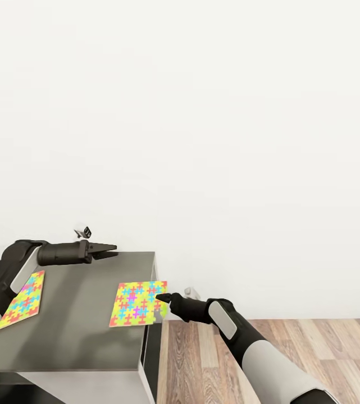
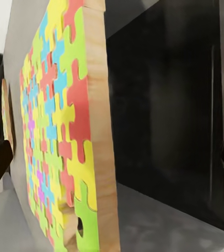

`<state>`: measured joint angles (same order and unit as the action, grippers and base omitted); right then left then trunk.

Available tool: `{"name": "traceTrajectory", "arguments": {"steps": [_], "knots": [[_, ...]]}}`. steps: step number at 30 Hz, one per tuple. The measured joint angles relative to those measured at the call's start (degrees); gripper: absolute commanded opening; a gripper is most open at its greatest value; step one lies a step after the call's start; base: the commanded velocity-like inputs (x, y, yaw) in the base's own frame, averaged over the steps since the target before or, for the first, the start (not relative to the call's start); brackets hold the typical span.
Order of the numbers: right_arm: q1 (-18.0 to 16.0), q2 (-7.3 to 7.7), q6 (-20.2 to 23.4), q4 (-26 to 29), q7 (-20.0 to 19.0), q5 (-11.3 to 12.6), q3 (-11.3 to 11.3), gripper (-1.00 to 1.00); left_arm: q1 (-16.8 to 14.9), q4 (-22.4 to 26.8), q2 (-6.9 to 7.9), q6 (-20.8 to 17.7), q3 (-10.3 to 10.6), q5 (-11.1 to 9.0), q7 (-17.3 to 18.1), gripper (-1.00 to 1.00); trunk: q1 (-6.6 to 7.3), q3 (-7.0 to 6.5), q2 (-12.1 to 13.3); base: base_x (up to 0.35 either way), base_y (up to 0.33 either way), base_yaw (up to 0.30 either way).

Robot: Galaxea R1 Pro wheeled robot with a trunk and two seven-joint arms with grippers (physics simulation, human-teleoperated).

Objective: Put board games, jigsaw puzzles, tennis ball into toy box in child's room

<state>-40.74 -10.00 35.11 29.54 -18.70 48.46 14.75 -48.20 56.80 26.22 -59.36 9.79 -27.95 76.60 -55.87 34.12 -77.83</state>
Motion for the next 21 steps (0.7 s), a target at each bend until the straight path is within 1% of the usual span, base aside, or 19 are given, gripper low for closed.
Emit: {"name": "traceTrajectory", "arguments": {"steps": [17, 21], "knots": [[0.0, 0.00, 0.0, 0.0, 0.0, 0.0, 0.1, 1.00, 0.0, 0.0, 0.00, 0.0, 0.0, 0.1, 0.0, 1.00, 0.00, 0.00, 0.0, 0.000, 0.012, 0.000], [0.0, 0.00, -0.6, 0.0, 0.0, 0.0, 0.1, 1.00, 0.0, 0.0, 0.00, 0.0, 0.0, 0.1, 0.0, 1.00, 0.00, 0.00, 0.0, 0.000, 0.002, 0.000]]}}
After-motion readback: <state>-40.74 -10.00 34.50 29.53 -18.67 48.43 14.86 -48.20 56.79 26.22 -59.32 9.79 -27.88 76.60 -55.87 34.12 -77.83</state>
